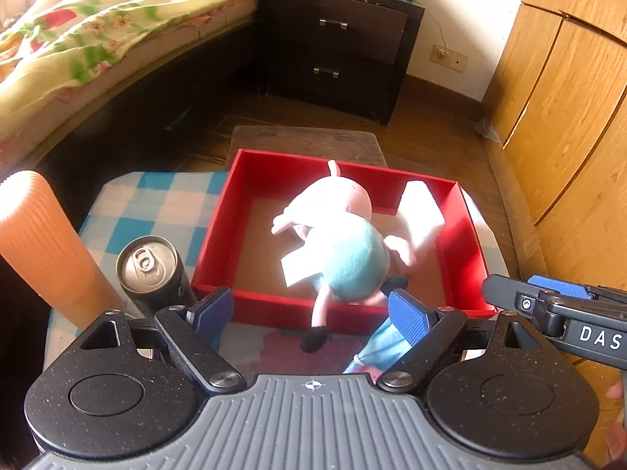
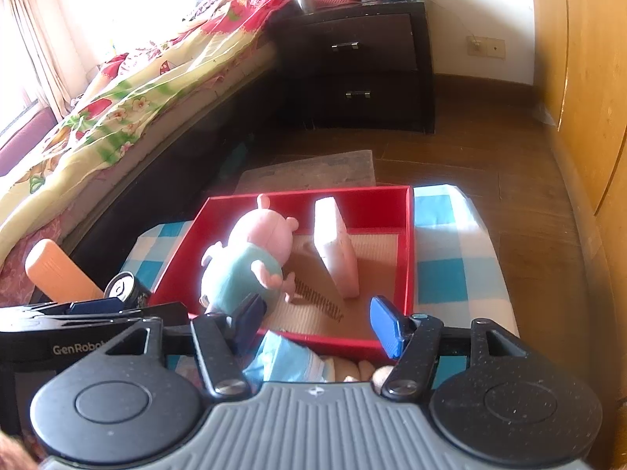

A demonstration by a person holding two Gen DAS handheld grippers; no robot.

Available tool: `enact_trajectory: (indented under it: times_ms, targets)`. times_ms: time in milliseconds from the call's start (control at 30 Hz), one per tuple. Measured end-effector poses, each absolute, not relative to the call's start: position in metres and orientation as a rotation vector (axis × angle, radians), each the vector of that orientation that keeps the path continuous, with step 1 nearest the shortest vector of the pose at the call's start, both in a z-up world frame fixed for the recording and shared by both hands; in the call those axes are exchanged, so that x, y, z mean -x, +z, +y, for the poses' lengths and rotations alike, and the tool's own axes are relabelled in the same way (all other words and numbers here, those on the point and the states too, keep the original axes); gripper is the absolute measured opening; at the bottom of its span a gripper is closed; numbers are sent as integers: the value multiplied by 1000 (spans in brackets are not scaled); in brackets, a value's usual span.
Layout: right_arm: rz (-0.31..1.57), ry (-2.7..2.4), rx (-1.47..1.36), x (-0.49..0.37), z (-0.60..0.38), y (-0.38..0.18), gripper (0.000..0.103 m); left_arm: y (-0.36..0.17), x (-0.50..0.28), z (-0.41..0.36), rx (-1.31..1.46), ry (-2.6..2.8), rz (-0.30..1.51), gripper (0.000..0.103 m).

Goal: Organize soft objects
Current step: 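Move left tool to the pink knit hat while right tool approaches the beige cylinder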

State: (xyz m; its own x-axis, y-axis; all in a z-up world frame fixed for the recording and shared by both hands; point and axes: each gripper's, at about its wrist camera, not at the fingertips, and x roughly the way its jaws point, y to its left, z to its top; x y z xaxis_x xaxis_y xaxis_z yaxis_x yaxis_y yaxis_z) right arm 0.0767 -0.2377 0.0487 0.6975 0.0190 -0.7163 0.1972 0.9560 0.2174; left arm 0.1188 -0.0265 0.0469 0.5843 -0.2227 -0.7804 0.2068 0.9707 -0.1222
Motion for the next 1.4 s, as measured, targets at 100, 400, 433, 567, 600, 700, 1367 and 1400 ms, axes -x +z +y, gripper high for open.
enact_trajectory:
  times_ms: [100, 400, 433, 567, 600, 700, 1367, 1400]
  targets:
    - [803, -112, -295, -72, -240, 48, 44, 47, -116, -26, 28, -260, 919, 84]
    - [839, -123, -321, -57, -244, 39, 46, 45, -111, -28, 30, -294, 942, 85]
    - [843, -123, -321, -56, -244, 38, 46, 44, -110, -29, 27, -299, 946, 85]
    - [859, -126, -320, -51, -242, 35, 47, 40, -105, -36, -2, -311, 953, 85]
    - [861, -125, -322, -50, -242, 34, 47, 39, -104, -37, -5, -315, 956, 85]
    - [866, -125, -321, -45, -239, 33, 48, 36, -100, -39, -12, -320, 965, 86]
    - [951, -173, -362, -2, -241, 8, 48, 10, -82, -68, -87, -380, 1065, 86]
    - [953, -177, -366, 1, -243, 7, 48, 8, -82, -70, -92, -381, 1067, 86]
